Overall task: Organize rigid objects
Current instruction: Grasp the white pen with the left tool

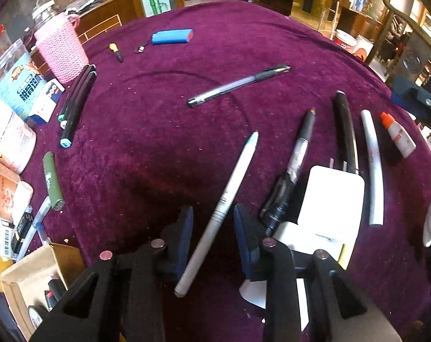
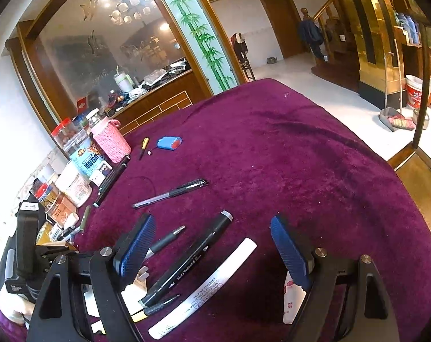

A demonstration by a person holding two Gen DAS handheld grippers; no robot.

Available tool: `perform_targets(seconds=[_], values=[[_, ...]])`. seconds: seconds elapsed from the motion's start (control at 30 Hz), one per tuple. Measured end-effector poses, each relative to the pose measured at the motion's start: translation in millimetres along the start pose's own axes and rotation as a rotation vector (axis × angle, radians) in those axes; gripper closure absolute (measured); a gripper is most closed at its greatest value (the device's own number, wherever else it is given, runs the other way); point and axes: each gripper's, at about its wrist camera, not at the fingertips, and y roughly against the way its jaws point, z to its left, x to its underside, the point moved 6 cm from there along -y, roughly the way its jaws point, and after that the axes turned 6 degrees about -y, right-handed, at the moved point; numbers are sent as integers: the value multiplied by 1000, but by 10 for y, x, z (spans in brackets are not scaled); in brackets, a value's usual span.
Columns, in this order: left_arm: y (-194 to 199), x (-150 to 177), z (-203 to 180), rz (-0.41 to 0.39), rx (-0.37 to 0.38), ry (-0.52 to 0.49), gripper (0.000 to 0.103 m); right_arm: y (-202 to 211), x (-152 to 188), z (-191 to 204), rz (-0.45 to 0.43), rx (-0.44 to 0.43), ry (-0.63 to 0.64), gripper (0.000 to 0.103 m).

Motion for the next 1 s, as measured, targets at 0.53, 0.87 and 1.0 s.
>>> perform_targets(seconds=[0.53, 0.87, 1.0], values=[[21, 50, -70, -36, 124, -168, 76, -74, 66, 16, 39, -3, -5, 17], [53, -24, -51, -74, 105, -7, 96, -122, 94, 12, 42, 33, 23, 17], [348, 19, 26, -161, 142, 64, 96, -121, 84, -17, 40, 34, 16, 17]])
